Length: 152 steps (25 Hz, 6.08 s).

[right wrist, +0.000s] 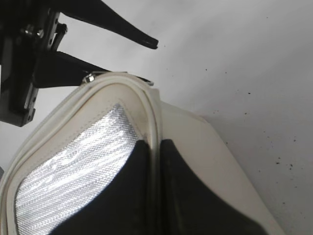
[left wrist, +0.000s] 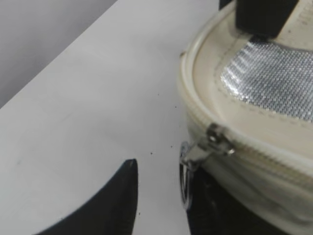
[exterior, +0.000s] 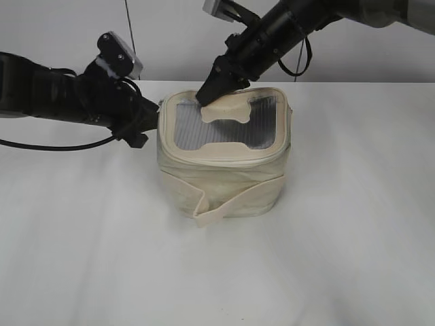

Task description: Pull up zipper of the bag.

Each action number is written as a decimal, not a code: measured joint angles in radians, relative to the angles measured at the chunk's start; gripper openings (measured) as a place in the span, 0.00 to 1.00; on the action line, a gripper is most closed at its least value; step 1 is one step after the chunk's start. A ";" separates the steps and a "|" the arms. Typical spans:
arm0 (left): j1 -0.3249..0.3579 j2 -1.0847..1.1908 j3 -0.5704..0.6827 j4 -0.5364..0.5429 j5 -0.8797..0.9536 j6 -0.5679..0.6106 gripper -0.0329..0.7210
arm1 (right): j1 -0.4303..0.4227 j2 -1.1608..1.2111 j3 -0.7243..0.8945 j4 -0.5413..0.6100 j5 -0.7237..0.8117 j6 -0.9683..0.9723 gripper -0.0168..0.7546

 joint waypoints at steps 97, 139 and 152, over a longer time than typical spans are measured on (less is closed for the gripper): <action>-0.036 -0.298 -0.056 0.579 0.289 -1.067 0.60 | -0.335 -0.482 0.868 0.313 -0.441 -0.224 0.50; -0.213 0.354 -0.956 1.023 0.563 -1.368 0.10 | -0.314 -0.457 1.279 1.004 -0.429 -1.262 0.51; -0.213 0.354 -0.956 1.027 0.561 -1.376 0.10 | -0.213 -0.400 1.177 1.004 -0.587 -1.286 0.51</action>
